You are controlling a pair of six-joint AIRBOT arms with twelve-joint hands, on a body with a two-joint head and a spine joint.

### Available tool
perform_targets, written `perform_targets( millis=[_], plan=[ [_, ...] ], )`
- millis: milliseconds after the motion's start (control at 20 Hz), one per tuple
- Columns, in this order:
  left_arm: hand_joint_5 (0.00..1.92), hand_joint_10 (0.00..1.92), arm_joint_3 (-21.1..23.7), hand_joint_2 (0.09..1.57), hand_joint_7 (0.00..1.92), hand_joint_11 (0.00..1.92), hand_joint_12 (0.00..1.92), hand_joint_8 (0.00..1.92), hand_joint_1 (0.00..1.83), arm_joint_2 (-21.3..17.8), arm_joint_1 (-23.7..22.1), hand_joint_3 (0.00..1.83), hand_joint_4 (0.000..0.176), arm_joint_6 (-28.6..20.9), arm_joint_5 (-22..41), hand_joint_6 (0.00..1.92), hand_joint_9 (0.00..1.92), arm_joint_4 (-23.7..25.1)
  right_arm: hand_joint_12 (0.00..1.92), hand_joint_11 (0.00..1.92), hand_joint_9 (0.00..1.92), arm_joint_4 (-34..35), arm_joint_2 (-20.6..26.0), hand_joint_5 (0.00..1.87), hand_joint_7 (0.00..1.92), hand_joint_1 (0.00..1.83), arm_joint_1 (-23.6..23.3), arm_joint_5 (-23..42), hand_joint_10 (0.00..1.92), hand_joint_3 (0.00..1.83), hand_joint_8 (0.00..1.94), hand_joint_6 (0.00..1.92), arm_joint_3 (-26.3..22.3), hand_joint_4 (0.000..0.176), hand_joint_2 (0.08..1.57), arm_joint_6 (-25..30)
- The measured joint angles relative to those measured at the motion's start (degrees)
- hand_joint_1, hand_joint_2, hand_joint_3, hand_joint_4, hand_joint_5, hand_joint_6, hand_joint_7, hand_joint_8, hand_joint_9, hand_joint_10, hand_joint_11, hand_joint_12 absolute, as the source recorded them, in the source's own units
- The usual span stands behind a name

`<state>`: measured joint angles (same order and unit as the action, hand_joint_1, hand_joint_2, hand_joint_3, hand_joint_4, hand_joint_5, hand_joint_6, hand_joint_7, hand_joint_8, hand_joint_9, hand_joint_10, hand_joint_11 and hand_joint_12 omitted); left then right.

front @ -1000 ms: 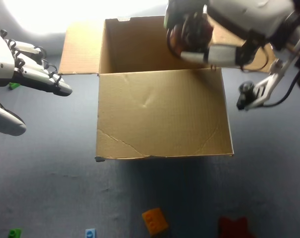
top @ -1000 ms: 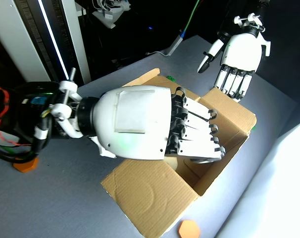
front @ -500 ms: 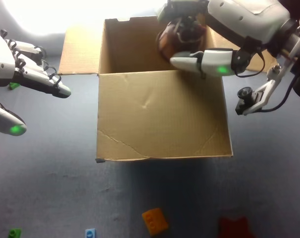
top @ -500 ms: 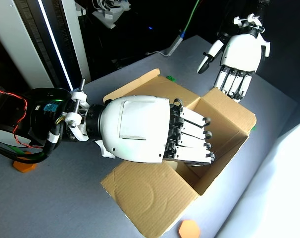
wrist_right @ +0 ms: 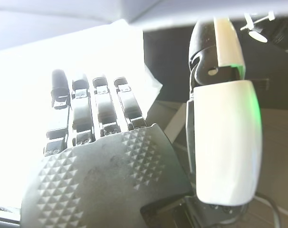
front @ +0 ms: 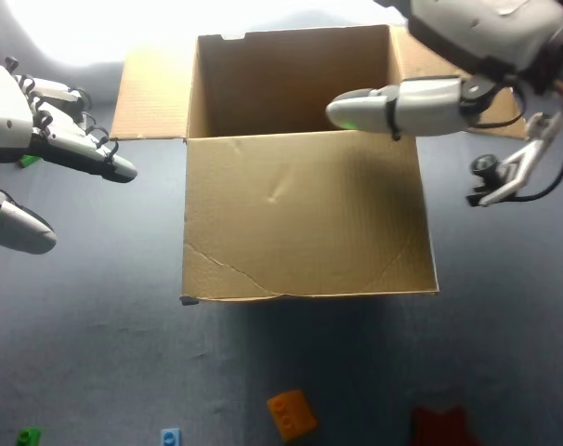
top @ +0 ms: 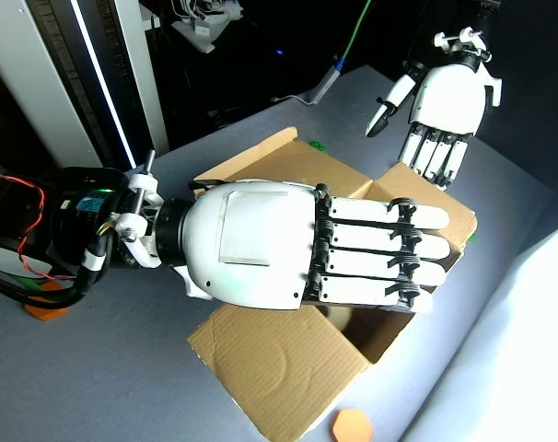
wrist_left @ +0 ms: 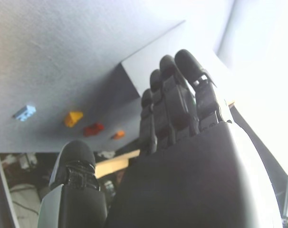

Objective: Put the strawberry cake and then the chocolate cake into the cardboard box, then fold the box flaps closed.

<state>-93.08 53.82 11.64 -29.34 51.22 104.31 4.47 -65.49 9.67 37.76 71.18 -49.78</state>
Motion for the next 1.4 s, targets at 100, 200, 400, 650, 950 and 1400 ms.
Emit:
perform_targets(
  millis=[100,200,400,650,950,1400],
  plan=[
    [0.19,0.00,0.0,1.20,0.27,0.00,1.17,0.00,0.16,0.0,-0.4,0.00,0.029,0.5,-0.2,0.00,0.38,-0.7,0.05,0.00,0.06,2.8,2.4,0.00,0.03,0.70,-1.2,-1.6,0.02,0.00,0.00,0.00,-1.1,0.000,0.94,0.2],
    [0.19,0.00,-0.2,1.20,0.27,0.00,1.18,0.00,0.18,0.1,-1.1,0.00,0.031,0.8,-0.4,0.00,0.39,-2.1,0.07,0.00,0.03,4.6,6.8,0.00,0.02,0.69,-1.6,-2.4,0.01,0.00,0.00,0.00,-3.4,0.001,0.93,-0.4],
    [0.17,0.00,-0.7,1.22,0.25,0.00,1.16,0.00,0.14,0.3,-3.7,0.00,0.039,0.9,-0.5,0.00,0.36,-2.2,0.31,0.00,0.06,6.1,14.4,0.00,0.00,0.88,0.7,-3.8,0.01,0.01,0.00,0.00,-7.3,0.016,0.93,-0.7],
    [0.18,0.01,-1.0,1.22,0.24,0.00,1.20,0.00,0.13,0.3,-8.0,0.00,0.028,1.0,-0.6,0.00,0.37,-1.1,0.03,0.06,0.06,7.5,20.3,0.02,0.02,1.16,6.6,-5.4,0.02,0.01,0.01,0.01,-8.1,0.025,0.96,-2.6],
    [0.16,0.00,0.5,1.23,0.24,0.00,1.15,0.00,0.08,0.4,-13.2,0.00,0.045,1.0,-0.3,0.00,0.37,3.5,0.57,0.00,0.17,7.1,21.0,0.09,0.13,1.28,14.1,-4.1,0.02,0.00,0.01,0.01,-8.1,0.015,0.97,-2.7],
    [0.17,0.00,2.8,1.21,0.24,0.00,1.14,0.00,0.08,1.7,-15.8,0.00,0.067,0.8,0.3,0.00,0.31,6.7,0.64,0.00,0.11,7.1,19.2,0.09,0.12,1.28,20.1,-2.7,0.00,0.00,0.01,0.00,-7.3,0.015,0.96,-3.3]
  ],
)
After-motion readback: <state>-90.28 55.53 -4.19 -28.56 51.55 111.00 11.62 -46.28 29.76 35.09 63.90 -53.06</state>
